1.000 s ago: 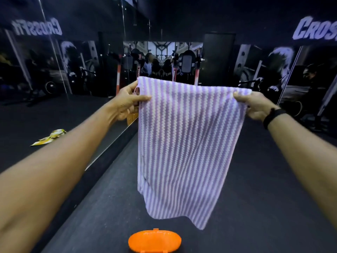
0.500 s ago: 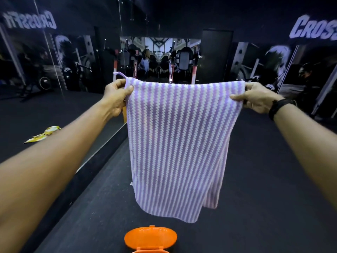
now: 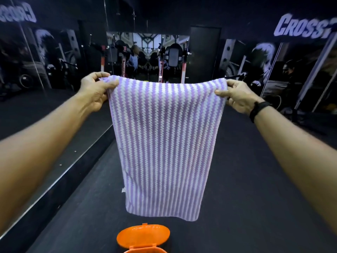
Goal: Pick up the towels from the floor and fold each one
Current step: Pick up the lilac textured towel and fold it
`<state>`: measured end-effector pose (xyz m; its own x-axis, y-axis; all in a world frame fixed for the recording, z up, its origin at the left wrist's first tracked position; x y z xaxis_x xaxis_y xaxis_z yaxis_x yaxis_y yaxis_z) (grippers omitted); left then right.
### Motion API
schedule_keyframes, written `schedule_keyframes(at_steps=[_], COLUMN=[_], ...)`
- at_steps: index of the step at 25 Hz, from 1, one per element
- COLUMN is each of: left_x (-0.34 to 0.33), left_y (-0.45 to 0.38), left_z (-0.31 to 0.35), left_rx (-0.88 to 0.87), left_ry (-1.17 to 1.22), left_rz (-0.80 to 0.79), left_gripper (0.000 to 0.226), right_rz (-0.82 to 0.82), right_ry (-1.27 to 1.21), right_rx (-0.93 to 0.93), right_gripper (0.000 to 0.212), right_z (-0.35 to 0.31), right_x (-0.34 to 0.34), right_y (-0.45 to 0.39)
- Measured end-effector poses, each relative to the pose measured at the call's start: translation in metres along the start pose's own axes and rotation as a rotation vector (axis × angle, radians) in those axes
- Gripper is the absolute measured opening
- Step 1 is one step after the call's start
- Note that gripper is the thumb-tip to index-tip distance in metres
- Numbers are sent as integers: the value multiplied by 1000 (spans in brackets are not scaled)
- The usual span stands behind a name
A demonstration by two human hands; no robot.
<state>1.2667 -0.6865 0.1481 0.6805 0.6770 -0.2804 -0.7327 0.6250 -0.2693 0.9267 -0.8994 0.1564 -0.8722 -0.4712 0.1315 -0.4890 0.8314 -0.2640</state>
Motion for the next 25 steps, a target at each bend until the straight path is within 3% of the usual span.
schedule_keyframes(at_steps=[2,6,9,13,16,18,20,22,25], left_x=[2,3,7,12,17,23,27,31,37], left_y=[0,1,-3,-5,-5,-6,-6,-8,-11], left_z=[2,6,6,10,10,8,9,5,-18], left_rx=[-13,-37,-66,-139,-195,-272,-380,-396,-122], left_ry=[-19,-71,-148,-262,-368,-534,-780,-919,-1064], left_rz=[-9,-60,-82,-75,-63,-32,-12,-78,-370], left_gripper=[28,29,27,33,34,27,15,9,10], right_rz=[31,77,66,154,246,266,274,242,-42], right_ry=[-53,-165,-91,144,553,784,829,777,727], right_rx=[-18,-8,18,143,266,345,346,294,118], right_gripper=[27,62,59,34,32,25,19,20,23], right_z=[2,2,0,8,7,6,8,16,38], right_x=[0,-2,-5,-1,3,-2,-5,-2,-3], right_y=[-3,0,5,5,1,3,5,1,1])
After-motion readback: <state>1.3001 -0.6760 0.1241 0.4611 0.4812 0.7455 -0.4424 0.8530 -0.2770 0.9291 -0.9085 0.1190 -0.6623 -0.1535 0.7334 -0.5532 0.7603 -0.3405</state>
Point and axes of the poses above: each hand's wrist, its own y-axis away from the middle knuckle, its own x-axis out of the back of the hand, z = x × y, the point moved 3 cm from there along -y, towards the middle knuckle, and after that the axes turned 4 degrees about y, right-handed, at the moved point
